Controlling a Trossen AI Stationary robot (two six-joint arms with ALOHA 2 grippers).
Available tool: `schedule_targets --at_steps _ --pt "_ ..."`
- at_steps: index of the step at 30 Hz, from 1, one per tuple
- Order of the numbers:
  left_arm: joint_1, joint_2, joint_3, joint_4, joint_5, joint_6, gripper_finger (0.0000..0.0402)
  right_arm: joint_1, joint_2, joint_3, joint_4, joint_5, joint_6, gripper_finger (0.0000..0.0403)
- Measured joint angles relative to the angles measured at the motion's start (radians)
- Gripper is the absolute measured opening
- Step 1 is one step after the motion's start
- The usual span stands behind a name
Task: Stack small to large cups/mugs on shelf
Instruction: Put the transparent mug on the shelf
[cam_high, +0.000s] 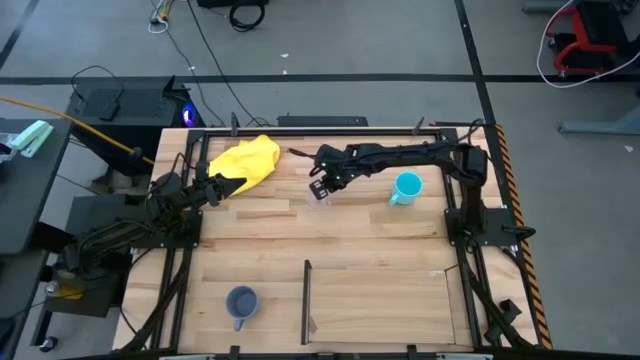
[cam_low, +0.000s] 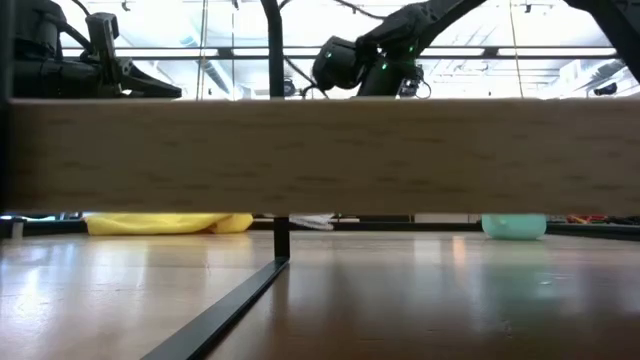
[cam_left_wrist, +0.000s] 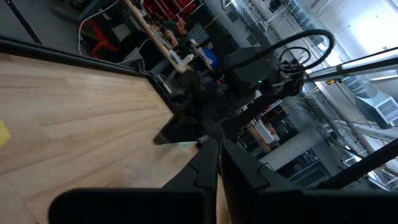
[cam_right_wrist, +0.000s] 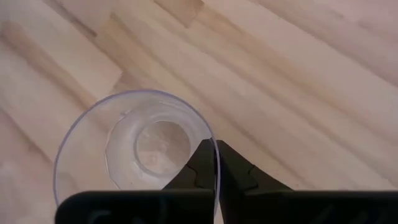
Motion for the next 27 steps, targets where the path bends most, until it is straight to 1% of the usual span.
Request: schedule_targets --at_steps 2,6,11,15,21,24,27 --pt "0.000 0.000 0.000 -0.004 0.000 0.000 0.0023 0.011 -0.039 0.000 -0.039 0.000 0.012 0.0004" --pt "0.000 0.000 0.000 -0.006 0.001 0.001 0.0024 0.039 -0.162 0.000 -0.127 0.010 0.044 0.0003" --pt "0.000 0.000 0.000 -0.006 0.000 0.001 0.0017 0.088 -0.358 0.000 -0.276 0.114 0.135 0.0002" --pt "0.000 0.000 0.000 -0.007 0.000 0.002 0.0014 0.130 -0.518 0.000 -0.393 0.191 0.252 0.0001" --pt "0.000 0.000 0.000 -0.007 0.000 0.012 0.0019 0.226 -0.725 0.001 -0.491 0.228 0.461 0.0000" --pt "0.000 0.000 0.000 -0.007 0.000 0.025 0.0019 0.287 -0.793 0.001 -0.522 0.254 0.552 0.0000" --pt "0.000 0.000 0.000 -0.007 0.000 0.026 0.0014 0.361 -0.819 0.002 -0.600 0.265 0.649 0.0000"
